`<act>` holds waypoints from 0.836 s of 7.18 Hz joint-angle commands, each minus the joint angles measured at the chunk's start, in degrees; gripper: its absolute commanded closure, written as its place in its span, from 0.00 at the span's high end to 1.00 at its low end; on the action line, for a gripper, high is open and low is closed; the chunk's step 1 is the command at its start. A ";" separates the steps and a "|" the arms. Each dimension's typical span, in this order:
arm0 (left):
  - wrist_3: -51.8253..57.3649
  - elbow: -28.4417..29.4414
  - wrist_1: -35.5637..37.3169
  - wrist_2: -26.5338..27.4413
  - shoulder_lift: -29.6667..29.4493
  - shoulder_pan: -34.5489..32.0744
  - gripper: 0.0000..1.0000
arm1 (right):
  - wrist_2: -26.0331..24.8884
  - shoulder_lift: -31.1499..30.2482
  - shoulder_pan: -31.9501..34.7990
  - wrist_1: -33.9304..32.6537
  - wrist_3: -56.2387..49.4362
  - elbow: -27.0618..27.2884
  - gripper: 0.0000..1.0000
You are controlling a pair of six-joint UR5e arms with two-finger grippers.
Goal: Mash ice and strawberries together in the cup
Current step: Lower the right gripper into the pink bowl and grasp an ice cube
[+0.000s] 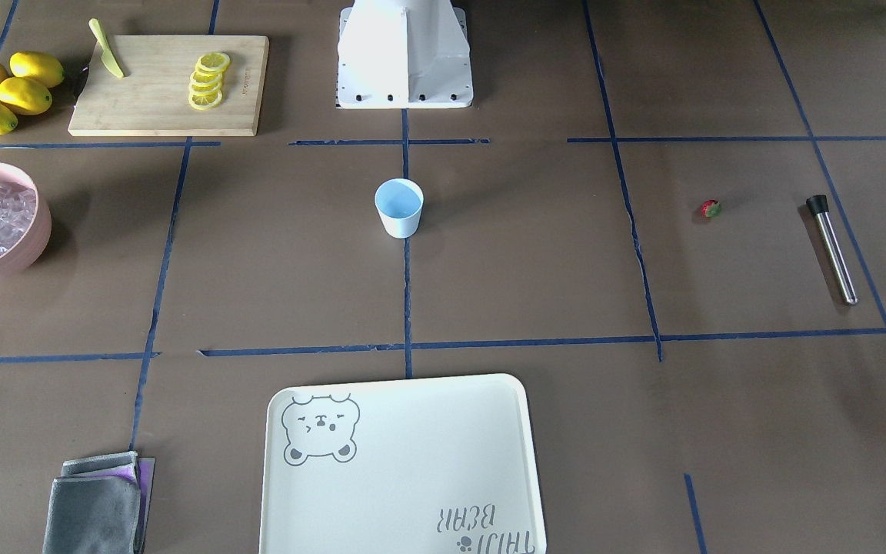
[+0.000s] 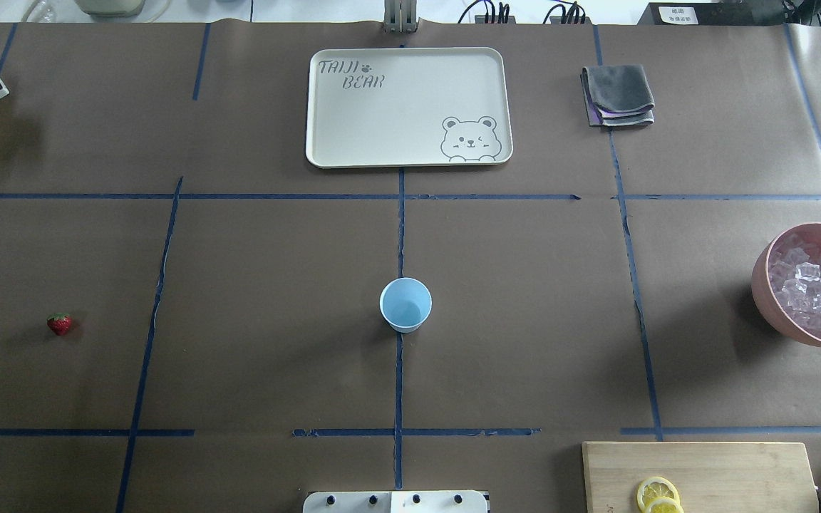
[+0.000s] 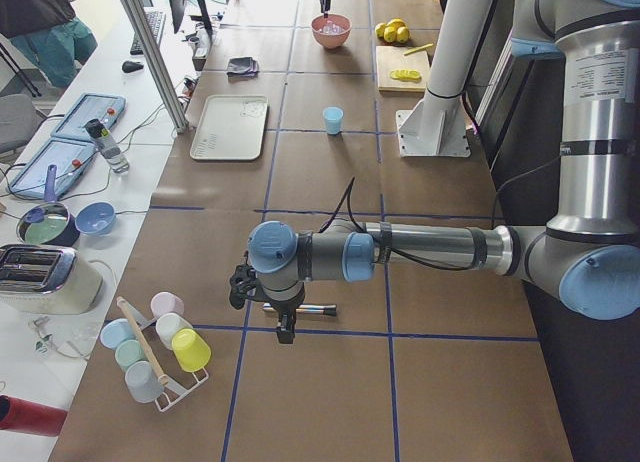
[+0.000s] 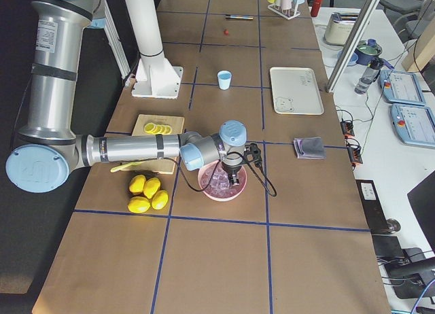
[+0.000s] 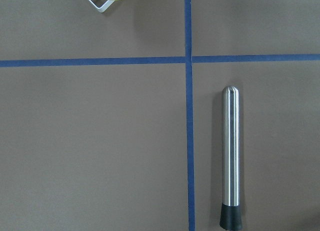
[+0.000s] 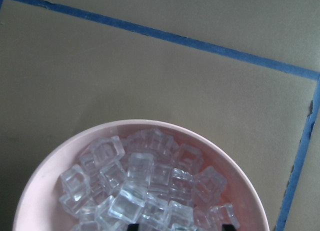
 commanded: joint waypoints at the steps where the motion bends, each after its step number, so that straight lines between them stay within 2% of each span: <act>1: 0.00 0.00 0.00 0.00 0.00 0.00 1.00 | -0.06 -0.09 -1.31 0.01 -0.06 -0.30 0.63; 6: 0.00 -0.26 0.09 0.00 0.09 0.00 1.00 | 0.03 -0.09 -1.67 0.10 -0.06 -3.02 0.60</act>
